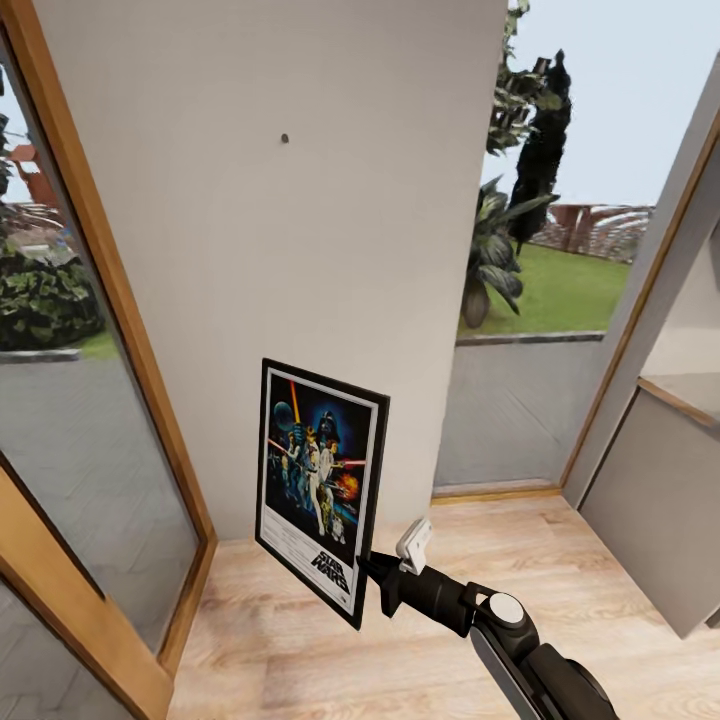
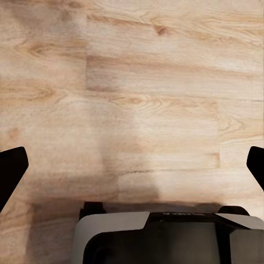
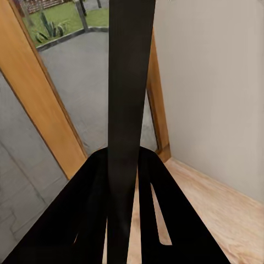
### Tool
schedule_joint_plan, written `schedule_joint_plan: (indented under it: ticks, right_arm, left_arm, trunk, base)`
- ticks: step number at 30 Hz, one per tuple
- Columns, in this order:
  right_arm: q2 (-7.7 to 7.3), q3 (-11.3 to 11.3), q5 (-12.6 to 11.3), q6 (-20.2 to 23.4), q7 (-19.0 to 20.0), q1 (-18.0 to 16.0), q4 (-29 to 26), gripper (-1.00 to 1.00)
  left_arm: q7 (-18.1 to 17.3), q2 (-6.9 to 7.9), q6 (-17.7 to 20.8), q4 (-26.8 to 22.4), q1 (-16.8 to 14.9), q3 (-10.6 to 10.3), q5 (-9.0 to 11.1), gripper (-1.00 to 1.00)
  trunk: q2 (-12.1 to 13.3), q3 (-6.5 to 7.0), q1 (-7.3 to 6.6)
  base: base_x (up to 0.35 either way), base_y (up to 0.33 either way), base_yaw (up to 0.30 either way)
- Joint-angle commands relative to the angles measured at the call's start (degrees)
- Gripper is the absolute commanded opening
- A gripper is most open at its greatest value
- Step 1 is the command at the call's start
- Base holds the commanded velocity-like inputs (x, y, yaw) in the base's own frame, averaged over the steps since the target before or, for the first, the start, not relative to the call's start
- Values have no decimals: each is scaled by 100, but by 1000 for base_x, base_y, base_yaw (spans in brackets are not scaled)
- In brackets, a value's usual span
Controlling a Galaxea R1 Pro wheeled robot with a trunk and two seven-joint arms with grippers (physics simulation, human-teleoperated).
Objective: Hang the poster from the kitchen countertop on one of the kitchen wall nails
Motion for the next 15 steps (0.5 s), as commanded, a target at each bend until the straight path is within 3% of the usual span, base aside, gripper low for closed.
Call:
schedule_joint_plan:
  ticks: [1, 4, 15]
  right_arm:
    - [-4, 6, -75, 59, 19, -6, -6, -100]
    - [-4, 6, -75, 59, 16, -6, -11, -100]
    - [-4, 6, -75, 57, 9, -6, -15, -100]
  left_arm:
    - [-22, -2, 50, -12, 4, 13, 28, 100]
    - [-22, -2, 53, -12, 2, 13, 27, 100]
    - [-17, -2, 50, -12, 1, 19, 24, 100]
  trunk:
    - [-12, -12, 5]
    - [-12, -12, 5]
    - [-12, -12, 5]
  base:
    - [33, 13, 0]
    - [20, 8, 52]
    - [3, 1, 193]
